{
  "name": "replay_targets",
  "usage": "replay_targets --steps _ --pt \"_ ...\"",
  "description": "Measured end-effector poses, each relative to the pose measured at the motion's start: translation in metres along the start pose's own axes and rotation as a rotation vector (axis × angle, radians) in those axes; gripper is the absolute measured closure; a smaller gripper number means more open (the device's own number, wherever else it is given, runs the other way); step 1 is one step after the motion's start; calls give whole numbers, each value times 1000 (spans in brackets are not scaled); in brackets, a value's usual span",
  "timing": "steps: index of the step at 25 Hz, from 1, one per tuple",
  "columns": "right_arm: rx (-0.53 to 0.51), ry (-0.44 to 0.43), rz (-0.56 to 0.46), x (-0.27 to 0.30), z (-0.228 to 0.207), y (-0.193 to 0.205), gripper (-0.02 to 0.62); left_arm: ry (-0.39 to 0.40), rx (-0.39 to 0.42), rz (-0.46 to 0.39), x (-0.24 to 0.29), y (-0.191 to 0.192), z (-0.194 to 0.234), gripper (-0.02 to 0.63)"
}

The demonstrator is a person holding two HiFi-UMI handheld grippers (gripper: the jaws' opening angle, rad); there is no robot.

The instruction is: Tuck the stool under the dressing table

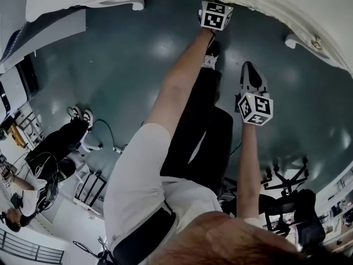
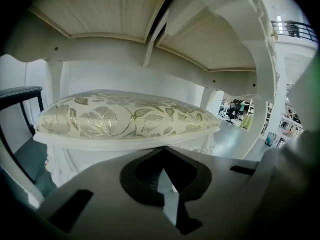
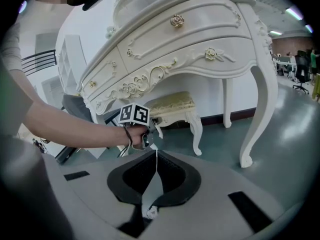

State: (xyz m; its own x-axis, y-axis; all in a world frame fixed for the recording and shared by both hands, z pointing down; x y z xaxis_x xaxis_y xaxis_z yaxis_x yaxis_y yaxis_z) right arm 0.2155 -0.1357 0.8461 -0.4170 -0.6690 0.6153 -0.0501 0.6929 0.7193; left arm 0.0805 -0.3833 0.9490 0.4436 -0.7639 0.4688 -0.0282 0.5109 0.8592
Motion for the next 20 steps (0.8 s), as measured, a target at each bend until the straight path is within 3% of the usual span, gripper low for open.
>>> replay_targets --steps 8,11,14,20 --pt "25 30 11 -11 -16 9 551 -133 -10 -9 5 -12 18 592" --pt "46 34 1 -17 -13 3 551 -110 62 -2 -21 -4 6 592" --pt "44 30 -20 -28 2 -16 551 -96 52 21 -55 1 -1 592" --pt "60 17 -53 -62 33 -54 551 -93 81 44 -129 -27 -14 592"
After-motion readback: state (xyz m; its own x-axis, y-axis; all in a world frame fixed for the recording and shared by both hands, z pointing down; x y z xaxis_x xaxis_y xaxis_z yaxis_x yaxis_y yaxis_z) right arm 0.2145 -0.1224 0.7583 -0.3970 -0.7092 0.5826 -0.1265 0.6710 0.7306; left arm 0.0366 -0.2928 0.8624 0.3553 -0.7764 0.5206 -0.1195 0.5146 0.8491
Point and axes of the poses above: the fingertips, and each gripper's own axes: x forward along the fingers, z to its left, y out of its underside, the point moved 5 cm from there along -x, backward along the fingers, and after that the axes turned 1 degree about z, right-handed, at the moved point
